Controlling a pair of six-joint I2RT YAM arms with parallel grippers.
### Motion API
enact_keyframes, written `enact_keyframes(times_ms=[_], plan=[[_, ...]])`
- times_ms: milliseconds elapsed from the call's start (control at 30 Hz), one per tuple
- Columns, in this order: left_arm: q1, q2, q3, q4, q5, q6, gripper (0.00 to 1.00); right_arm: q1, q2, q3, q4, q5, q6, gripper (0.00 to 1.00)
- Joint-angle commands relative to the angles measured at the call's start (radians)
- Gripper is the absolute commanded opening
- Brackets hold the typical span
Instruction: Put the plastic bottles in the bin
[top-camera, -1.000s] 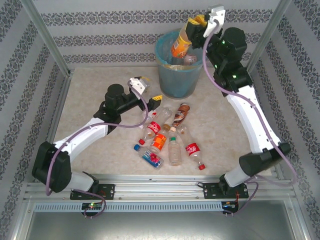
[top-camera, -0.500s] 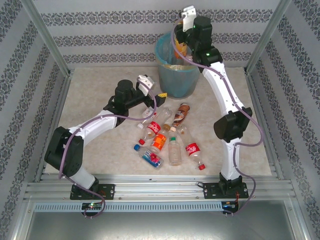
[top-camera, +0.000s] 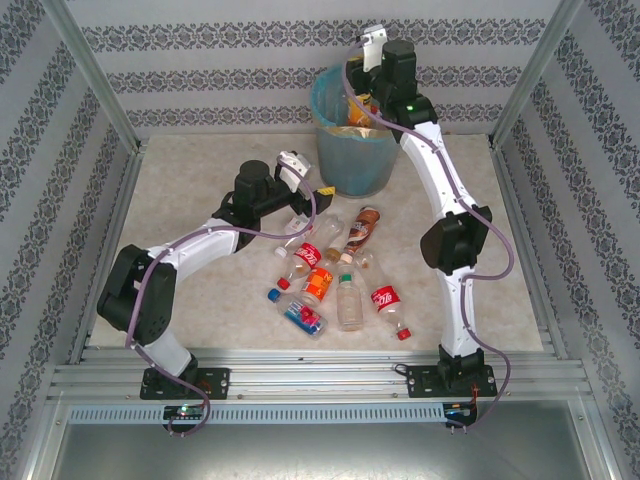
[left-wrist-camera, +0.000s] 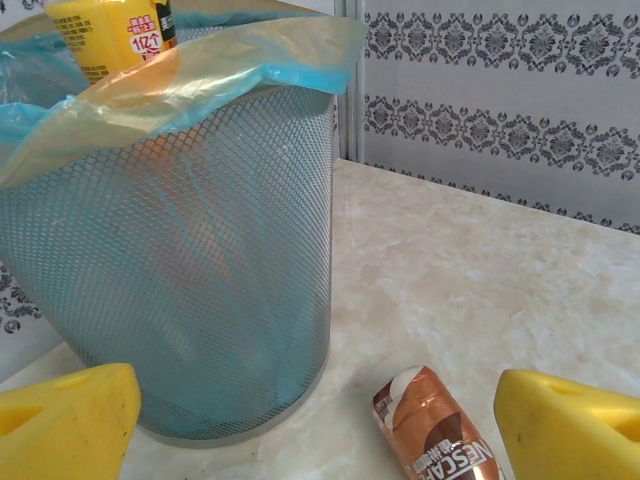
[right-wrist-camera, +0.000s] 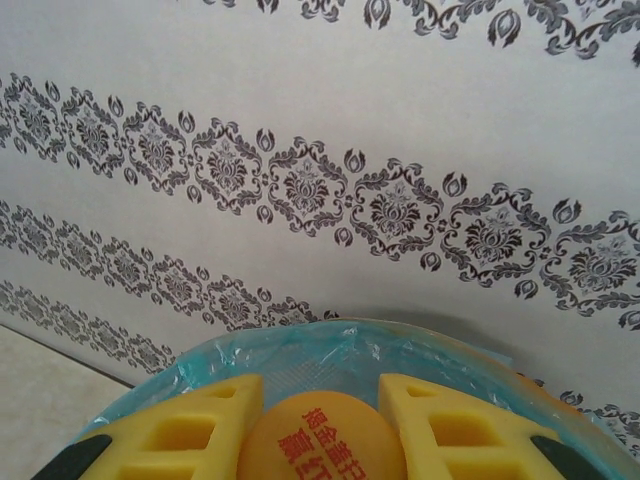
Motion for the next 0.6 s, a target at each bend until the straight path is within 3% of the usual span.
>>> enact_keyframes(times_ms=[0, 233, 567], plan=[[0.015, 0.014, 0.028, 0.061, 0.021, -0.026, 0.92, -0.006, 0.076, -0.004, -0.073, -0.039, 0.038, 0.00], [0.022, 0.018, 0.023, 0.068, 0.023, -0.037, 0.91, -0.004, 0.082, 0.018, -0.073, -0.067, 0.044, 0.00], [0.029, 0.019, 0.024, 0.079, 0.025, -0.040, 0.90, 0.034, 0.071, 0.177, -0.045, -0.095, -0.012, 0.00]])
